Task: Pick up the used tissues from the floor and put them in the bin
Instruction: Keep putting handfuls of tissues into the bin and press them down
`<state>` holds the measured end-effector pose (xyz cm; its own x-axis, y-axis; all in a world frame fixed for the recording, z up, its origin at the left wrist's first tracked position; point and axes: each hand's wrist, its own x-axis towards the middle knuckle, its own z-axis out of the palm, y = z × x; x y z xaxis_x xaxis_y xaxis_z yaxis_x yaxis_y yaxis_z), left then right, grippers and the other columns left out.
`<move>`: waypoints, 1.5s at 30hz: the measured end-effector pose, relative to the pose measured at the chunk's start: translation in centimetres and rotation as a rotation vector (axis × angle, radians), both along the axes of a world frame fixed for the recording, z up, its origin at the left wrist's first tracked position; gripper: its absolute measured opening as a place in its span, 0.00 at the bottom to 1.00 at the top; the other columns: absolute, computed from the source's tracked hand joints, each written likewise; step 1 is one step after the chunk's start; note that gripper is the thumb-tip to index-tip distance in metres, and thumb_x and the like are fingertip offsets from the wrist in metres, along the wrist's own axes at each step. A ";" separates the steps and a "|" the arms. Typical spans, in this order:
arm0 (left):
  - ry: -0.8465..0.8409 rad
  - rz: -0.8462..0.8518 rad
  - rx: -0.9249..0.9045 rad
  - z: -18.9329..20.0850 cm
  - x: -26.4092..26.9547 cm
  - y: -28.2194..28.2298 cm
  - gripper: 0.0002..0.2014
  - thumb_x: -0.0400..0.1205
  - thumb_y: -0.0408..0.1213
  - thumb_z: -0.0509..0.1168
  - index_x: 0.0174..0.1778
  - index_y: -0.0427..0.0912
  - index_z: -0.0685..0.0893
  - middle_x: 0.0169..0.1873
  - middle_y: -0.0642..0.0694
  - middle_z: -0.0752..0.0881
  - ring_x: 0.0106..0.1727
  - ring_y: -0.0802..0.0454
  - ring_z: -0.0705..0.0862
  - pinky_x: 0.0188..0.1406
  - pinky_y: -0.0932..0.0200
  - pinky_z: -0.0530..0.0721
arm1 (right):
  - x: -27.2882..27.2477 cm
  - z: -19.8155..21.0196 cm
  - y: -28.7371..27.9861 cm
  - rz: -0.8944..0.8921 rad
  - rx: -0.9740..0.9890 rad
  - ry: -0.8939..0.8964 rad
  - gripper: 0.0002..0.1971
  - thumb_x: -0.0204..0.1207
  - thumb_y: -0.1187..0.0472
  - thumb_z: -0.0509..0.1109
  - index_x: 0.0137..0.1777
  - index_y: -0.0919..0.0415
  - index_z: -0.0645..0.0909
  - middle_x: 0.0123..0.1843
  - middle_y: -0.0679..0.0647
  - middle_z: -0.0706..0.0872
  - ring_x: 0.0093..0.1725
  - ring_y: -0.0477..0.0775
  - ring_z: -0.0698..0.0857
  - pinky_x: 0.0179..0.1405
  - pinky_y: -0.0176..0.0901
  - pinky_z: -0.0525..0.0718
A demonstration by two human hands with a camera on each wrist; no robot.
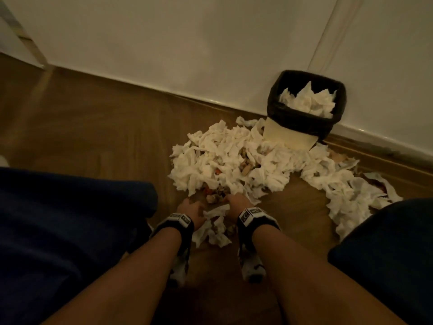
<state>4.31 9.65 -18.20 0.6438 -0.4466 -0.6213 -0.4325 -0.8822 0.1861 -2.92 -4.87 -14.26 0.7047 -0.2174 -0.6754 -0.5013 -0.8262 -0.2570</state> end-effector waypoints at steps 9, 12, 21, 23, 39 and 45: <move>0.028 0.151 -0.044 -1.7 -1.9 1.8 0.27 0.82 0.53 0.59 0.76 0.50 0.65 0.71 0.39 0.62 0.71 0.36 0.66 0.67 0.45 0.71 | 0.0 -3.3 1.5 0.152 0.057 0.080 0.37 0.77 0.57 0.68 0.82 0.44 0.53 0.82 0.57 0.54 0.79 0.69 0.55 0.78 0.62 0.62; 0.040 0.176 -0.055 -2.1 -2.4 2.0 0.29 0.80 0.57 0.59 0.76 0.51 0.66 0.70 0.39 0.61 0.71 0.36 0.64 0.68 0.45 0.69 | -0.4 -4.3 2.0 0.235 0.034 0.130 0.42 0.74 0.56 0.70 0.83 0.45 0.48 0.85 0.54 0.47 0.83 0.65 0.48 0.81 0.61 0.55; 0.051 0.135 -0.030 -2.5 -2.7 2.0 0.37 0.70 0.60 0.70 0.72 0.53 0.65 0.68 0.40 0.59 0.66 0.35 0.69 0.64 0.46 0.73 | -0.8 -4.4 2.1 0.183 -0.021 0.093 0.43 0.68 0.61 0.78 0.79 0.40 0.57 0.80 0.56 0.48 0.79 0.72 0.51 0.72 0.70 0.68; 0.089 0.119 -0.009 -2.4 -2.4 1.9 0.32 0.74 0.54 0.70 0.71 0.47 0.68 0.72 0.37 0.55 0.67 0.33 0.71 0.65 0.47 0.75 | -0.7 -4.6 2.2 0.164 -0.025 0.100 0.38 0.70 0.63 0.76 0.76 0.42 0.61 0.81 0.57 0.45 0.78 0.74 0.52 0.71 0.70 0.70; -0.014 0.206 -0.075 -2.6 -1.1 1.5 0.14 0.83 0.34 0.59 0.64 0.36 0.74 0.62 0.34 0.77 0.63 0.36 0.77 0.58 0.50 0.75 | 0.2 -4.1 1.4 -0.132 -0.050 0.046 0.13 0.80 0.61 0.65 0.58 0.68 0.81 0.61 0.63 0.83 0.60 0.61 0.82 0.52 0.45 0.79; -0.030 0.272 -0.133 -2.6 -1.0 0.9 0.16 0.84 0.31 0.55 0.68 0.41 0.71 0.62 0.34 0.77 0.64 0.34 0.76 0.60 0.48 0.74 | 0.4 -4.2 1.7 -0.345 0.036 0.000 0.13 0.83 0.62 0.59 0.62 0.66 0.77 0.64 0.63 0.80 0.63 0.63 0.80 0.55 0.48 0.77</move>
